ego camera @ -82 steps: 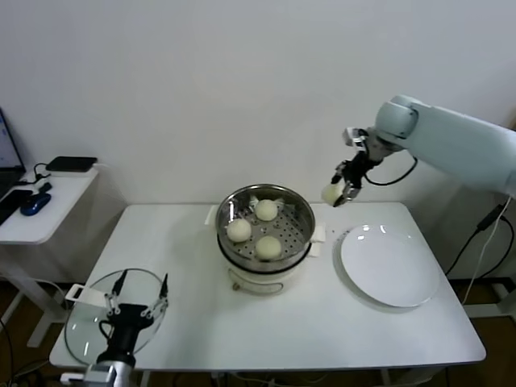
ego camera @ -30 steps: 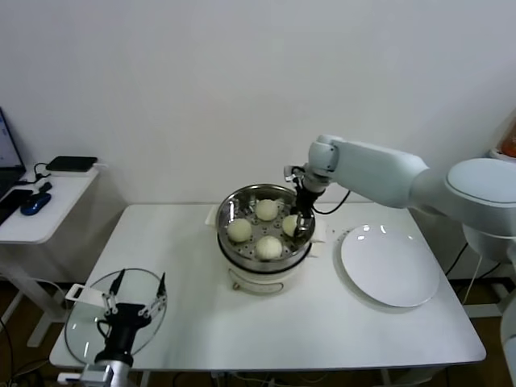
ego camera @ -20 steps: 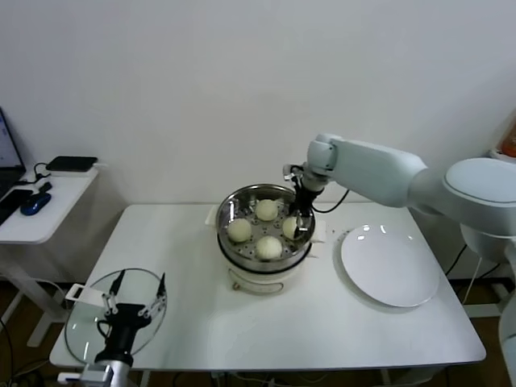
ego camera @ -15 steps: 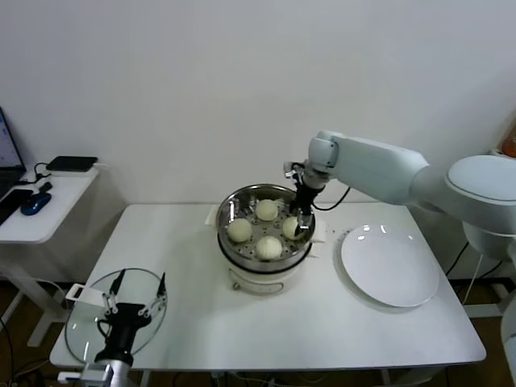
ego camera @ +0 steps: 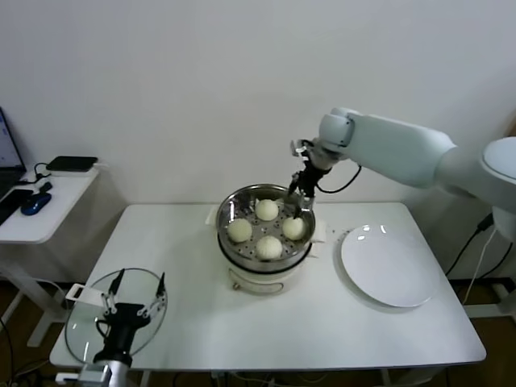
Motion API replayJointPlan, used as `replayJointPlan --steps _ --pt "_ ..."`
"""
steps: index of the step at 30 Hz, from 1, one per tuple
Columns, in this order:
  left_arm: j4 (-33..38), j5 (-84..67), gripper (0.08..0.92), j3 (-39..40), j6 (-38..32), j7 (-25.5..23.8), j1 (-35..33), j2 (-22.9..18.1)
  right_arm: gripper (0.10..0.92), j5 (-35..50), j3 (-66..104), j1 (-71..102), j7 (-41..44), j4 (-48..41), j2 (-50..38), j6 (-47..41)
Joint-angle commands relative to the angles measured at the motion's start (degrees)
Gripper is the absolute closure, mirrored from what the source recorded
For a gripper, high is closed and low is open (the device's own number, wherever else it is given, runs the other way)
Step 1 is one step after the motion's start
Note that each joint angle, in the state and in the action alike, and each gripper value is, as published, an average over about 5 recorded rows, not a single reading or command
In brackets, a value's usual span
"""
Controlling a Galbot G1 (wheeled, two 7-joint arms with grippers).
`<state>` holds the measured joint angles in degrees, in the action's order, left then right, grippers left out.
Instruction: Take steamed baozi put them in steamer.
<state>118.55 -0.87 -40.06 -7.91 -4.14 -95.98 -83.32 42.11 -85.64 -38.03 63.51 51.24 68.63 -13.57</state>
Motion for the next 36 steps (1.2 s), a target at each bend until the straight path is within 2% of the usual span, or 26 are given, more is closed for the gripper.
replayJointPlan --steps 1,10,14,21,27,36 --pt "0.8 0.3 0.177 0.6 -0.1 0.0 -0.7 -0.2 0.203 -8.1 18.5 2.0 -4.3 5.9 -10.9 2.6" --pt "1.7 1.2 0.177 1.2 -0.1 0.0 -1.4 -1.0 0.203 -11.5 39.0 18.1 -20.3 22.6 -25.3 2.7" --pt "2.1 1.4 0.177 1.3 0.0 0.0 -1.6 -1.3 0.203 -11.8 52.4 31.6 -29.7 31.3 -32.2 2.7" --pt "2.5 2.1 0.177 1.7 0.1 0.1 -2.1 -1.8 0.203 -13.6 74.7 57.9 -38.4 39.5 -39.3 5.9" --pt "2.8 2.7 0.177 2.1 0.0 0.2 -2.4 -2.7 0.203 -16.2 97.0 81.3 -46.4 43.5 -34.1 11.1" --pt "1.5 2.6 0.177 2.3 0.6 1.5 -0.7 -2.1 0.203 -22.7 115.2 105.7 -57.1 49.1 -12.6 21.3"
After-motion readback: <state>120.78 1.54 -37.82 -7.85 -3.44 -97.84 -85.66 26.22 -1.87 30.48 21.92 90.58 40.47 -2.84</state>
